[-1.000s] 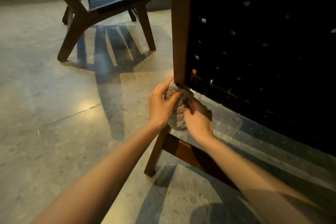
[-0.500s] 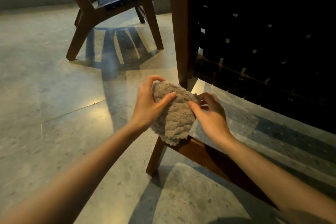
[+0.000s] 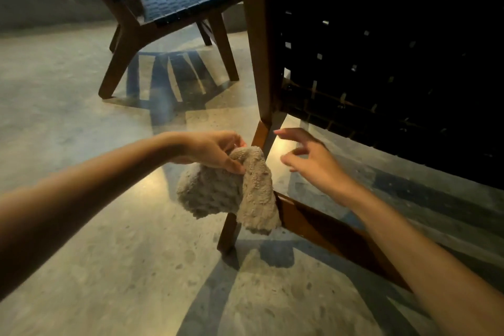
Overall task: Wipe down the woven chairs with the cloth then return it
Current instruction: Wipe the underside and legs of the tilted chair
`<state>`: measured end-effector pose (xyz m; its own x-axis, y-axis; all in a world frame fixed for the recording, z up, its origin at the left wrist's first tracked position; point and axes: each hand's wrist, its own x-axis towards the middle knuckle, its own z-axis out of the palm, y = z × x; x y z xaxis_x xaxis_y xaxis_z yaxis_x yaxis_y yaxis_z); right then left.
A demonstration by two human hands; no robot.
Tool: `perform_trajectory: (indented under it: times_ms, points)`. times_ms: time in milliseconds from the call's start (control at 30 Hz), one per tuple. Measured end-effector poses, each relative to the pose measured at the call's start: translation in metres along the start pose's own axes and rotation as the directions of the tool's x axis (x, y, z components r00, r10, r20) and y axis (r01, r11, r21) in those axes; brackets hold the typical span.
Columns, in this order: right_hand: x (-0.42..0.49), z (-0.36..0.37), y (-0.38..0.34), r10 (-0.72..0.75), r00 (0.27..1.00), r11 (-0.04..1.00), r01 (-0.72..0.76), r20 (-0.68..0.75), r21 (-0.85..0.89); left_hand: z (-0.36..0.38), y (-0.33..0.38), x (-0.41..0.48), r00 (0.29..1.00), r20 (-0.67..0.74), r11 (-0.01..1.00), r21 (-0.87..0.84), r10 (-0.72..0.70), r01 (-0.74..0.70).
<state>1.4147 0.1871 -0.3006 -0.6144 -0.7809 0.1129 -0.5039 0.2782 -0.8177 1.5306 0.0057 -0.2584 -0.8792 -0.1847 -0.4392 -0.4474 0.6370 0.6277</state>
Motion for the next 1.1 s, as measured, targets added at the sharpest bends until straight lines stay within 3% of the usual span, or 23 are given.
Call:
perform_trajectory:
  times_ms: [100,300,400,567,733,833,900,1033,1100]
  points:
    - [-0.009,0.005,0.002,-0.038,0.976,0.999,0.04,0.213,-0.009,-0.005,0.014,0.0,0.998,0.053,0.995,0.088,0.032,-0.037]
    - [-0.012,0.01,0.008,0.023,0.978,0.986,-0.056,0.208,0.154,-0.008,0.022,0.009,0.981,0.128,0.977,0.138,0.147,-0.164]
    - [-0.012,0.013,0.008,0.043,0.984,0.983,-0.072,0.172,0.168,-0.004,0.014,0.019,0.981,-0.018,0.971,0.143,0.194,-0.189]
    - [-0.002,0.006,0.012,-0.026,0.992,0.994,0.013,-0.123,-0.106,0.007,-0.002,0.035,0.928,-0.31,0.977,0.113,0.208,-0.181]
    - [0.012,0.016,0.021,-0.012,0.948,0.988,-0.037,-0.319,-0.148,0.014,-0.011,0.056,0.728,-0.683,0.997,0.072,0.054,-0.006]
    - [0.034,0.027,0.022,0.017,0.927,0.991,-0.065,-0.374,-0.115,0.026,-0.006,0.072,0.596,-0.802,0.992,-0.103,-0.042,-0.068]
    - [0.048,0.037,0.023,0.089,0.924,0.992,-0.114,-0.372,-0.045,0.037,-0.002,0.084,0.534,-0.837,0.96,-0.237,-0.123,-0.149]
    - [0.049,0.06,0.032,0.221,0.901,0.949,-0.11,-0.373,0.296,0.054,0.003,0.096,0.404,-0.832,0.845,-0.49,-0.379,-0.216]
    - [0.046,0.069,0.036,0.284,0.907,0.903,-0.145,-0.311,0.403,0.055,0.0,0.1,0.389,-0.769,0.762,-0.611,-0.508,-0.213]
